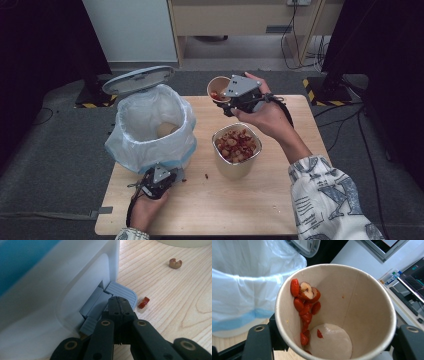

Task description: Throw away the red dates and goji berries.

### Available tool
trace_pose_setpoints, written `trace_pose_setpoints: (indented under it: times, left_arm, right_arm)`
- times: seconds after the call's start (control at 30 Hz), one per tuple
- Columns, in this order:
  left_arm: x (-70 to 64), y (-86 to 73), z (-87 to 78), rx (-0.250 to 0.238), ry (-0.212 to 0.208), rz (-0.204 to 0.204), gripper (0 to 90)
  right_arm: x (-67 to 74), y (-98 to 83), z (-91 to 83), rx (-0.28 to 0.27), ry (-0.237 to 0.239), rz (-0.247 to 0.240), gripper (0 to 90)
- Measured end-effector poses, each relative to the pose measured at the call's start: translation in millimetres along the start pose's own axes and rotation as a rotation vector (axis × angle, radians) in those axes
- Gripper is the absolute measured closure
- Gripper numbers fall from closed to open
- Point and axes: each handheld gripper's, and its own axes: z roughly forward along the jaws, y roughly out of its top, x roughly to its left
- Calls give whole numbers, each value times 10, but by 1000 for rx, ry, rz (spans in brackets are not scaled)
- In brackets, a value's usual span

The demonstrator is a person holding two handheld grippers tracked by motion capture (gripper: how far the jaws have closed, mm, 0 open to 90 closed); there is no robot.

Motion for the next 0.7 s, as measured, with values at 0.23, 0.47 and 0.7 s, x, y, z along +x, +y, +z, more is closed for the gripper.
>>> trace_pose_setpoints:
  times: [0.23, 0.47, 0.7]
  left_arm:
    - [0, 0, 0, 0, 0, 0, 893]
    - [1, 0, 0, 0, -1, 1, 893]
    - [-1, 1, 0, 0, 0, 1, 893]
  right_arm:
    - [1, 40, 20, -28, 25, 53, 321]
    - [-11, 46, 22, -40, 35, 87, 319]
    - [-40, 35, 6, -57, 50, 141, 320]
